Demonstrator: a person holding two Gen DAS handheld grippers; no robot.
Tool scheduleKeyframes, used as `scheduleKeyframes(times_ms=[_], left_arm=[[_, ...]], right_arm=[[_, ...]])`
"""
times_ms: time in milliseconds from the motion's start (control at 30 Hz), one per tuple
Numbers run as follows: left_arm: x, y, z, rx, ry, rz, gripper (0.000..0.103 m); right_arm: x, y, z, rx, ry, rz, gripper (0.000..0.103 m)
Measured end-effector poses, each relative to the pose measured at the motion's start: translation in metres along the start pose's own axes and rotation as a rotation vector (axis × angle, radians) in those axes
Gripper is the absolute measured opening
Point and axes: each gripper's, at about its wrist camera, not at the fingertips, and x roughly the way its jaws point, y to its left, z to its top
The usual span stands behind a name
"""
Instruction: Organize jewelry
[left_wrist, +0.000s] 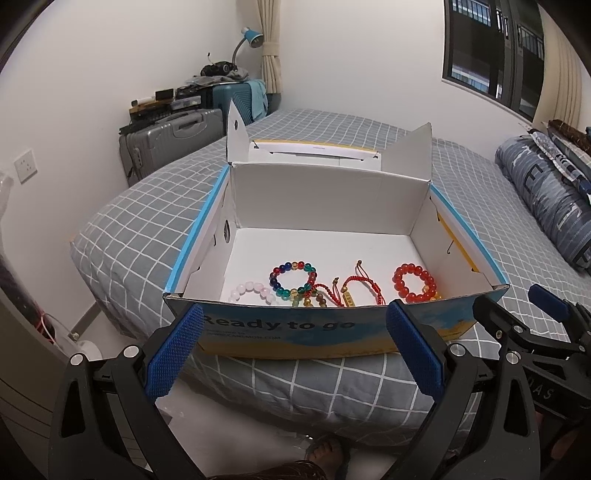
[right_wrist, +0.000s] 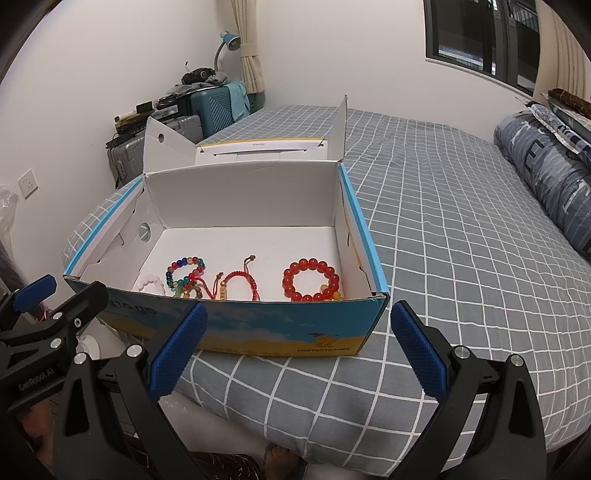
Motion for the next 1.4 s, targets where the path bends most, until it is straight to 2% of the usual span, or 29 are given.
scheduleKeyframes(times_ms=[700, 833, 1400], left_arm=[[0.0006, -0.0009, 0.0, 0.003, 0.001, 0.006, 0.097], [0.0013, -0.0018, 0.0007, 0.008, -0.005, 0.038, 0.097], [0.0028, -0.0025, 0.0014, 0.016, -0.002, 0.042, 0.097]], right_arm=[[0.0006, 0.0003, 0.0, 0.002, 0.002, 0.001, 0.095], [0.0, 0.0011, -0.0007, -0.001, 0.004, 0.002, 0.095], [0.0008, 0.0016, 0.0, -0.001, 0.005, 0.002, 0.095]])
